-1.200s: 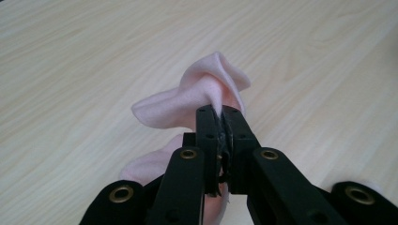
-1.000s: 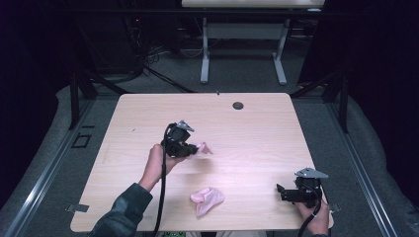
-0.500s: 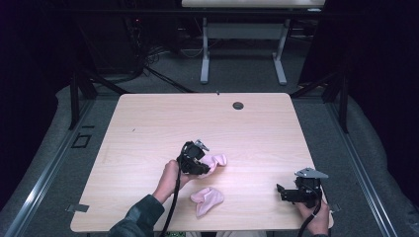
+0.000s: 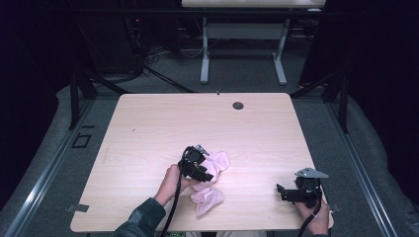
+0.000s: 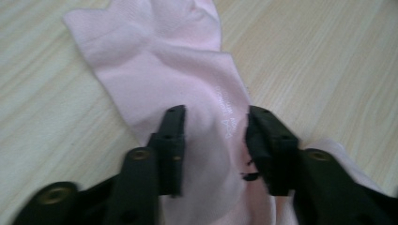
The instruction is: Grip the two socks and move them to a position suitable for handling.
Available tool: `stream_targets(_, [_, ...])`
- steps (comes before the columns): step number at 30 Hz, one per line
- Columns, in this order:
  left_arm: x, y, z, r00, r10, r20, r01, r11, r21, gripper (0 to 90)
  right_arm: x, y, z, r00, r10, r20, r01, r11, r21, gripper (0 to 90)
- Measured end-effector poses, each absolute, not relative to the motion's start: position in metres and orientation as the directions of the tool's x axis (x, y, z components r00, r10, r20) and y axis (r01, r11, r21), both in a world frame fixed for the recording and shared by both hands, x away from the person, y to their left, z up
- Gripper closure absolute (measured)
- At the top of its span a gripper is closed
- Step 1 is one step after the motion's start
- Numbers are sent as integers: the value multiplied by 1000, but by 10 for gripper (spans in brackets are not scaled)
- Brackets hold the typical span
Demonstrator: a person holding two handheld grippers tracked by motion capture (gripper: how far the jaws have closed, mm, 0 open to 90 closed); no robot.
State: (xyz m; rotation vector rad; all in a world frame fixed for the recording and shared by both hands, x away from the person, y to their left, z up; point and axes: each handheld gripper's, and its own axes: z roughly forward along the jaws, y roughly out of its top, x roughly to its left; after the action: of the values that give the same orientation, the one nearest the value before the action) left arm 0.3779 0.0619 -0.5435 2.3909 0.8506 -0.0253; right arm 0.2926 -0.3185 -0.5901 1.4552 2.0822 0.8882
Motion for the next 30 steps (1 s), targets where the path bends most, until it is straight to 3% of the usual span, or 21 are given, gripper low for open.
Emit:
stream_targets(2, [374, 69, -536, 787, 586, -194, 582, -601, 548, 356, 292, -319, -589, -356, 935, 7, 655, 244, 715, 46])
stream_targets(10, [359, 90, -521, 766, 626, -149, 586, -584, 561, 215, 293, -315, -584, -339, 941, 5, 697, 248, 673, 38])
stream_targets(17, [343, 112, -520, 733, 666, -138, 614, -561, 556, 194, 278, -292, -566, -327, 940, 94, 703, 176, 689, 36])
stream_targets(21, [336, 118, -529, 723, 670, -165, 635, -552, 541, 233, 267, -262, -554, -398, 911, 107, 689, 220, 691, 74])
stream_targets(22, [333, 119, -536, 718, 671, -184, 646, -544, 535, 256, 265, -251, -550, -441, 882, 166, 690, 216, 691, 98])
stream_targets(25, [330, 119, -541, 717, 669, -196, 653, -545, 526, 273, 263, -239, -546, -467, 860, 203, 693, 214, 688, 123])
stream_targets(30, [322, 117, -549, 715, 662, -225, 660, -534, 529, 306, 261, -210, -541, -533, 823, 196, 688, 287, 667, 175])
